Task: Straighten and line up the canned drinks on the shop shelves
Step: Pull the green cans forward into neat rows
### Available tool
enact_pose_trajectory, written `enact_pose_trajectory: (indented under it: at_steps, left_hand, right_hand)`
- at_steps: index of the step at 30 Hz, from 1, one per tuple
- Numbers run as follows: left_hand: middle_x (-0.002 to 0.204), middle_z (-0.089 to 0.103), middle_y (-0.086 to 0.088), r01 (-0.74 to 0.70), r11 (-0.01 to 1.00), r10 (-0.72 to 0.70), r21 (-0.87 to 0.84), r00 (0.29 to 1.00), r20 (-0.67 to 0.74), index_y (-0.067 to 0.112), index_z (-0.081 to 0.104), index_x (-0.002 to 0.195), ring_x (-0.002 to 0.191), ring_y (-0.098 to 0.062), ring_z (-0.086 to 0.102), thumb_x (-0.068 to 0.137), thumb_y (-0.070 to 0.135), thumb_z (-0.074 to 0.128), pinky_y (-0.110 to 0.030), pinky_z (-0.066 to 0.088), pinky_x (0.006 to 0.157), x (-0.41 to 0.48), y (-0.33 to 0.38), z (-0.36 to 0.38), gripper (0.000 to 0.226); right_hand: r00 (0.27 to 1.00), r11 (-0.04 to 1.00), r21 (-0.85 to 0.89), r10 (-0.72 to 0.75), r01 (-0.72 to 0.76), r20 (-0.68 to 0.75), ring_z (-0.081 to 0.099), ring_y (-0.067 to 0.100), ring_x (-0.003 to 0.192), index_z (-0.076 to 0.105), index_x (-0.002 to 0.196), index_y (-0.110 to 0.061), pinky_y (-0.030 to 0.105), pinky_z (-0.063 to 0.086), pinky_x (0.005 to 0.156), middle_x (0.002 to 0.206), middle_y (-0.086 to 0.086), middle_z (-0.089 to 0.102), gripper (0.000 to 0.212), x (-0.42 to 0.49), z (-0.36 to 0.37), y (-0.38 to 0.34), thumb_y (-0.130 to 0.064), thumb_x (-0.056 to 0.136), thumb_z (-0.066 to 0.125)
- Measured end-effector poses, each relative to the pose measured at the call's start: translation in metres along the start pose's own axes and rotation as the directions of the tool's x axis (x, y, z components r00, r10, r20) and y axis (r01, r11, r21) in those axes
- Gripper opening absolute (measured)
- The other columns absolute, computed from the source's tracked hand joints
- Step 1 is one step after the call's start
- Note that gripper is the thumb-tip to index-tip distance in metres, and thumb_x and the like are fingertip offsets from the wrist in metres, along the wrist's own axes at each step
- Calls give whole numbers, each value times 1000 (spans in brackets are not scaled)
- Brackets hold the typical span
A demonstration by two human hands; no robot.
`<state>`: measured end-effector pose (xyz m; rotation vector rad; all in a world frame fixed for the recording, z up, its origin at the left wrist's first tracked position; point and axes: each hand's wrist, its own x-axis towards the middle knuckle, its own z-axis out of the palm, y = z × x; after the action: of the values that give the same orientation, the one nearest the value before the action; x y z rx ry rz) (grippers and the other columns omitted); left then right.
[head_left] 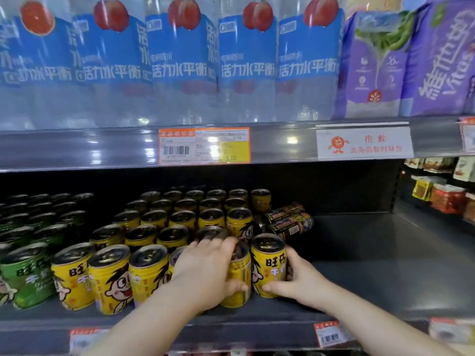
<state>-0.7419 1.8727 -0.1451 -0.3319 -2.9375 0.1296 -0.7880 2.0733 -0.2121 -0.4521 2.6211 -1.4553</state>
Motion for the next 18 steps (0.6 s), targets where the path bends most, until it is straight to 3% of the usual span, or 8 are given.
enact_pose_trajectory:
  at_steps: [4, 8, 10, 12, 14, 16, 18]
  left_hand:
    - [147, 31, 6, -22, 999, 26, 44, 995, -94, 31, 13, 144, 135, -18, 30, 78, 70, 46, -33, 26, 111, 0, 0, 5, 84]
    - [145, 32, 9, -19, 999, 20, 26, 999, -37, 33, 15, 143, 134, -15, 31, 68, 82, 42, -32, 28, 110, 0, 3, 1, 94]
    - [144, 32, 11, -21, 1000, 21, 3, 1000, -21, 35, 16, 142, 133, -13, 31, 59, 92, 26, -30, 29, 109, -2, 3, -1, 101]
    - [143, 35, 12, 5, 999, -6, -39, 1000, -23, 37, 20, 141, 132, -12, 33, 44, 95, -2, -29, 30, 107, -2, 6, -5, 115]
    - [139, 43, 10, 77, 986, -76, -148, 997, 15, 38, 32, 135, 128, -13, 39, 37, 93, -16, -30, 34, 105, 4, 7, -11, 123]
    - [129, 53, 6, 143, 950, -141, -277, 990, 27, 38, 49, 122, 118, -17, 49, 45, 96, -5, -33, 41, 100, 15, 9, -17, 111]
    - [129, 52, 4, 179, 935, -195, -307, 981, -23, 37, 53, 118, 117, -21, 50, 68, 88, 19, -34, 43, 97, 34, 17, -24, 80]
  right_hand:
    - [999, 998, 59, 32, -33, 15, 56, 7, 115, 39, 119, -39, 36, 43, 105, 122, -9, 59, 86, 4, 1, 7, -53, 45, 80]
    - [998, 997, 69, 37, -41, 57, 55, 7, 116, 36, 126, -35, 35, 43, 105, 123, -9, 58, 91, 1, -2, 7, -45, 46, 79]
    - [992, 998, 47, 30, -36, 120, 53, 9, 118, 32, 127, -37, 34, 43, 105, 125, -8, 55, 87, 1, -6, 5, -37, 50, 74]
    - [982, 999, 29, 35, -41, 187, 53, 16, 119, 30, 134, -31, 38, 44, 104, 127, -2, 54, 84, 4, -12, 7, -23, 58, 65]
    - [981, 999, 20, 29, -33, 194, 57, 27, 116, 40, 129, -26, 43, 45, 102, 124, 9, 59, 67, 11, -21, 10, -11, 65, 56]
    - [994, 999, -14, -37, 39, 102, 59, 29, 111, 53, 118, -22, 28, 49, 95, 117, 10, 63, 50, 22, -36, 11, -2, 73, 52]
    - [991, 978, -184, -115, 102, -65, 58, 19, 108, 60, 116, -16, 10, 43, 83, 113, 2, 61, 41, 38, -59, 12, 1, 80, 50]
